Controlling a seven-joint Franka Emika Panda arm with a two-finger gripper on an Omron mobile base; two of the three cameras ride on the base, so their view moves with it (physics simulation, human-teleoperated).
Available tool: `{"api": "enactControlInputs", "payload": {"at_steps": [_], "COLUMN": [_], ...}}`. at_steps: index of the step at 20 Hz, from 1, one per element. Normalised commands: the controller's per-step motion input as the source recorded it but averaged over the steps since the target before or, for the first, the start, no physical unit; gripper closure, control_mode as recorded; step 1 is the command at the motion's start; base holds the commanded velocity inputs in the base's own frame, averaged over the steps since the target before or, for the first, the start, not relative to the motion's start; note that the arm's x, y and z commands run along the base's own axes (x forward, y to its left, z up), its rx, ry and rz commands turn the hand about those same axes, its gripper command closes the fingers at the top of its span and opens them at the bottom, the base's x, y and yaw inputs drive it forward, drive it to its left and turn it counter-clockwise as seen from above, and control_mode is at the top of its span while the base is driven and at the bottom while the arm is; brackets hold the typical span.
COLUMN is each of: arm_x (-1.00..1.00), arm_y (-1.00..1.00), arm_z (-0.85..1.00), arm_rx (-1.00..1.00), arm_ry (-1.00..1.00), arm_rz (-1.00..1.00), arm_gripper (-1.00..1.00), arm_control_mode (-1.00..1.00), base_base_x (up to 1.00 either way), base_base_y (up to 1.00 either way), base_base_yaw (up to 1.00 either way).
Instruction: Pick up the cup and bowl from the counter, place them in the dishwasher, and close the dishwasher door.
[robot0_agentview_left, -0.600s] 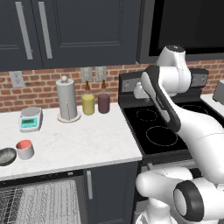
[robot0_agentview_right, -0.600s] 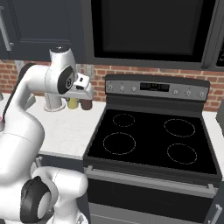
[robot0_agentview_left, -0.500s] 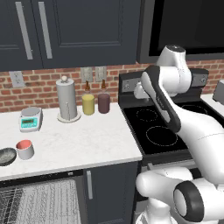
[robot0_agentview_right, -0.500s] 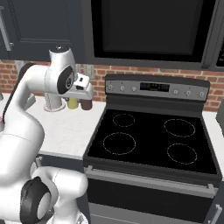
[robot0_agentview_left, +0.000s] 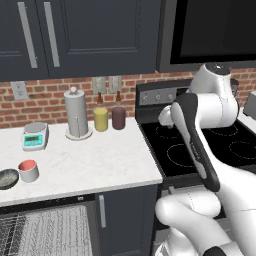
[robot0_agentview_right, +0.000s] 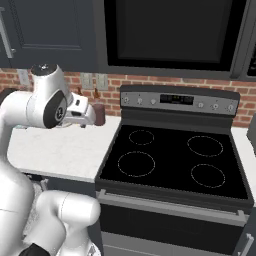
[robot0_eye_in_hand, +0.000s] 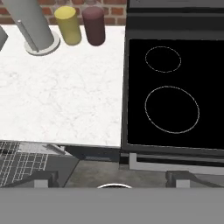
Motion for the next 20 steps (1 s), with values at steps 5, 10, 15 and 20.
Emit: {"api": "enactControlInputs", "payload": {"at_steps": [5,10,15,20], "arm_x": [-0.66,-0.22,-0.03,0.0], "arm_y": [0.03,0.07,0.06,0.0], "arm_z": [-0.14,-0.15,0.0,0.0], "arm_rx": [0.0,0.0,0.0,0.0], "arm_ry": [0.0,0.0,0.0,0.0], "arm_rz": [0.0,0.0,0.0,0.0], "arm_gripper": [-1.0,-1.0,-1.0,-1.0], "arm_control_mode": [-1.0,-1.0,1.0,1.0], "base_base_x": [0.0,0.0,0.0,0.33], "base_base_y": [0.0,0.0,0.02,0.11], "base_base_yaw": [0.0,0.0,0.0,0.02]}}
